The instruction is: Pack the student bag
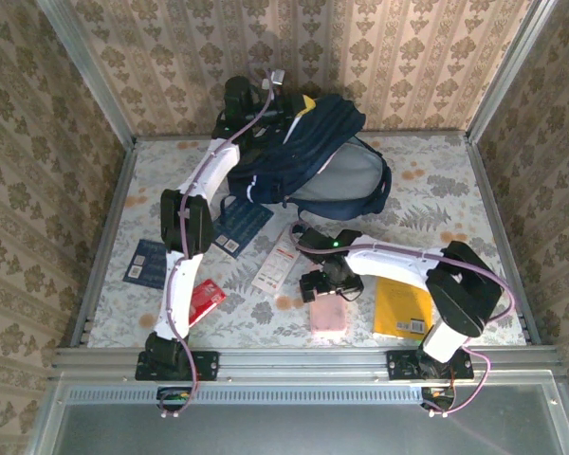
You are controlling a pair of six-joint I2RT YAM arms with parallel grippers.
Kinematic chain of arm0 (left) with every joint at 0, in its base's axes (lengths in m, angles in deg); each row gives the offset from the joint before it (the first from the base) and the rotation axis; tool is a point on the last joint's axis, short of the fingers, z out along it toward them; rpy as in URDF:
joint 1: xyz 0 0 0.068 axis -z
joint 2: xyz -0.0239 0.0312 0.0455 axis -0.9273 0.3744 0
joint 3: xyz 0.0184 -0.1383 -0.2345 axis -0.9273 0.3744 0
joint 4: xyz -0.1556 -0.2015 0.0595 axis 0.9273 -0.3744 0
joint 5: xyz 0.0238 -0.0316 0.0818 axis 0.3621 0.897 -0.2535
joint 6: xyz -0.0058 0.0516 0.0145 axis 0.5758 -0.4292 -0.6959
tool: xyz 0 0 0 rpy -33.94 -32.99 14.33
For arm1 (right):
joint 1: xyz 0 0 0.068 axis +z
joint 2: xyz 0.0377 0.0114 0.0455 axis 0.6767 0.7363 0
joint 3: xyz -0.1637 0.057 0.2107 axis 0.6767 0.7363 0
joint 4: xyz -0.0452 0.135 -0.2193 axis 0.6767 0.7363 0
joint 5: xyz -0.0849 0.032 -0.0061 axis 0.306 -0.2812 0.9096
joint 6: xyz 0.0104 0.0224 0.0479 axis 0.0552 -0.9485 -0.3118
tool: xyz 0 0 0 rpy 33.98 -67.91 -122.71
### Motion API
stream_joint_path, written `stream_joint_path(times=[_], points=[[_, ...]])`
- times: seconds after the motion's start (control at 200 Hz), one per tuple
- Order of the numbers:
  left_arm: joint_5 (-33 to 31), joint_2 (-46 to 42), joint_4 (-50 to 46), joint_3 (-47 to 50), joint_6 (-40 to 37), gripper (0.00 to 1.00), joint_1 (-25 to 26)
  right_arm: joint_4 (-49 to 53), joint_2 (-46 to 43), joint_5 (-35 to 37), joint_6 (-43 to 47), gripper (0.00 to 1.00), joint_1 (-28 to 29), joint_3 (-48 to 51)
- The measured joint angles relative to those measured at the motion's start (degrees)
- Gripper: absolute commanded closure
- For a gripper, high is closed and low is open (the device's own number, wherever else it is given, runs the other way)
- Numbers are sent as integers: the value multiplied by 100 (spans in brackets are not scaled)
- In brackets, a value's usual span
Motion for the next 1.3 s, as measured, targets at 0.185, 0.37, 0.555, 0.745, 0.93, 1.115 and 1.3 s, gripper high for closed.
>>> stream_joint_path(times=[0.185, 0.37, 0.555, 0.745, 0.93, 1.115, 1.3], points=[[0, 0, 0, 0, 0, 100, 0, 66, 396, -22, 4, 0, 151, -363], [0, 0, 2, 0, 20, 100, 0, 304, 675, 111, 22, 0, 271, -695], [0, 0, 48, 0, 59, 100, 0, 446, 1027, 544, 26, 0, 400, -879], [0, 0, 83, 0, 83, 100, 0, 553, 1119, 951, 223, 5, 376, -905], [0, 0, 87, 0, 122, 100, 0, 446, 863, 933, 634, 11, 2, -686], [2, 0, 85, 0, 122, 100, 0, 256, 398, 686, 960, 14, -197, -409], [0, 0, 83, 0, 120, 100, 0, -61, -511, 481, 1191, 17, -251, -157]])
